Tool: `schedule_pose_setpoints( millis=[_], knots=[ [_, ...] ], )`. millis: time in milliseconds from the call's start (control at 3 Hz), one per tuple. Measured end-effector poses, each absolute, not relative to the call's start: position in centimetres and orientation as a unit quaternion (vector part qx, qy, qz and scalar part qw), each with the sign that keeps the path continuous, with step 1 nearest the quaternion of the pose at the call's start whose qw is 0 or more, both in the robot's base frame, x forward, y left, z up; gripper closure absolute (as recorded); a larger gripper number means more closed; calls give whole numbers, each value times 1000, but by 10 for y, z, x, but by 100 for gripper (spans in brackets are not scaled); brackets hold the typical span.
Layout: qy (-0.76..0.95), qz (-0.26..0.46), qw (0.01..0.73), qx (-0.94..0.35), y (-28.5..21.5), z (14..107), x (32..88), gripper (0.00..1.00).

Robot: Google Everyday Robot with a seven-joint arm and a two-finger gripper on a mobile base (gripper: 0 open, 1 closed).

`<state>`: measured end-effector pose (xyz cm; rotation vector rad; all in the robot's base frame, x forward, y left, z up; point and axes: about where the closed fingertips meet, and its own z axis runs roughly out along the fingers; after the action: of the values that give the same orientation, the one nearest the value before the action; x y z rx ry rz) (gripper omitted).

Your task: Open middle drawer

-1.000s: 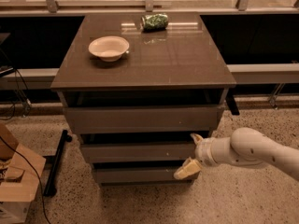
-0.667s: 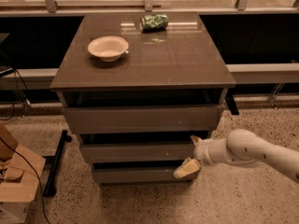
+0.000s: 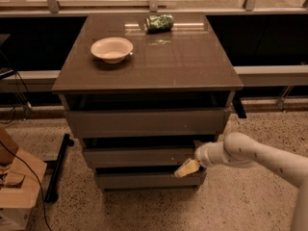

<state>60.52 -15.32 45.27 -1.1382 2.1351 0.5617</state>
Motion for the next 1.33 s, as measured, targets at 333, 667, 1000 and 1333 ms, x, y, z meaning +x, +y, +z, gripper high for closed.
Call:
schedule_pose_setpoints(
  millis=[333,667,1000,1333],
  knots=[
    [807,217,322,-444,-145,444,627,0],
    [804,216,294,-470,-143,444,620,19],
    [805,199,256,-497,-156,464,586,41],
    [814,177,202,-516,-164,501,526,66]
  ],
)
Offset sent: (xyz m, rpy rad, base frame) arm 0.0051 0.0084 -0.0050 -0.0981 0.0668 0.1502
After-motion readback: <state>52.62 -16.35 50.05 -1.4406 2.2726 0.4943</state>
